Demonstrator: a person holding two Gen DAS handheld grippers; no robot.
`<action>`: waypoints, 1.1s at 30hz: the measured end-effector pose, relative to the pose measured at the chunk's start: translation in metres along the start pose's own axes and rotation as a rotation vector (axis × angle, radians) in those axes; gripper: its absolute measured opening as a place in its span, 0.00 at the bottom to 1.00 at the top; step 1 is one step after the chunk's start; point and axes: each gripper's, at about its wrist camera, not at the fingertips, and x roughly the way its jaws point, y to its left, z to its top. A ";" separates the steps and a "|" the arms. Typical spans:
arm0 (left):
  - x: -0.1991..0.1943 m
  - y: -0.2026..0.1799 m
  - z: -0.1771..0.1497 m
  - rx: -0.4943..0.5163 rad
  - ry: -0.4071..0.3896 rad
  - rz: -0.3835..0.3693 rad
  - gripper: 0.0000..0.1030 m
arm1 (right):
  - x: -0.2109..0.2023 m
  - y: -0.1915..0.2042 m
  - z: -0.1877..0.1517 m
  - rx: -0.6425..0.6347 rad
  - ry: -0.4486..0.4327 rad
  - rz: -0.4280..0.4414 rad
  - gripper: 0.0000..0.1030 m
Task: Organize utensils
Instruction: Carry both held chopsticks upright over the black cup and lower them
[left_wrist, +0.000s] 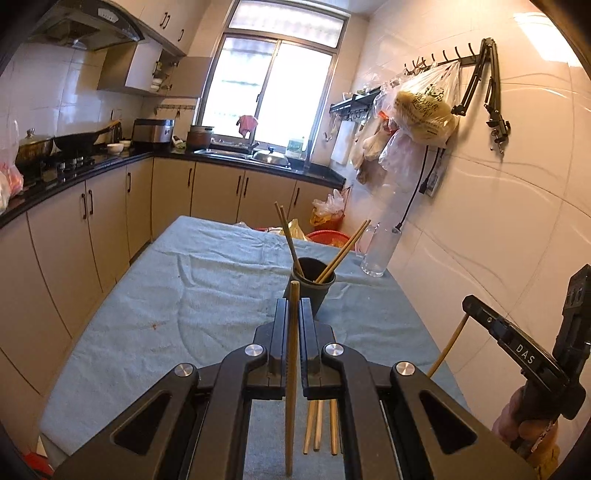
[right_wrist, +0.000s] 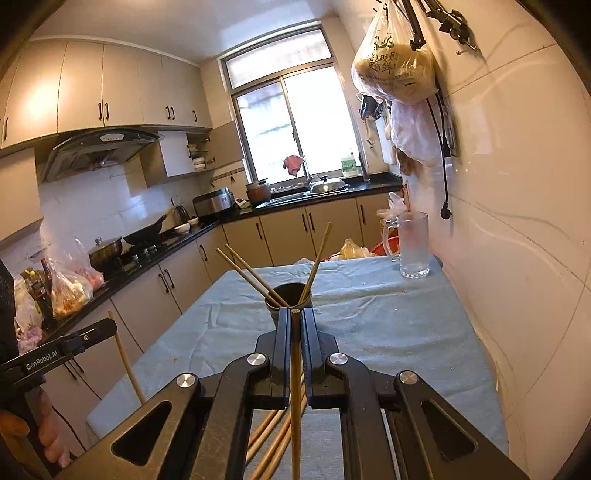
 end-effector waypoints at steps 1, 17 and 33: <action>-0.002 0.000 0.000 0.001 -0.004 0.000 0.04 | -0.001 0.000 0.000 0.001 -0.003 0.001 0.06; 0.007 -0.005 0.033 0.033 -0.014 -0.069 0.04 | 0.008 -0.002 0.020 -0.005 0.005 0.008 0.06; 0.113 0.000 0.077 0.028 0.127 -0.036 0.08 | 0.083 -0.006 0.091 -0.027 0.001 0.031 0.06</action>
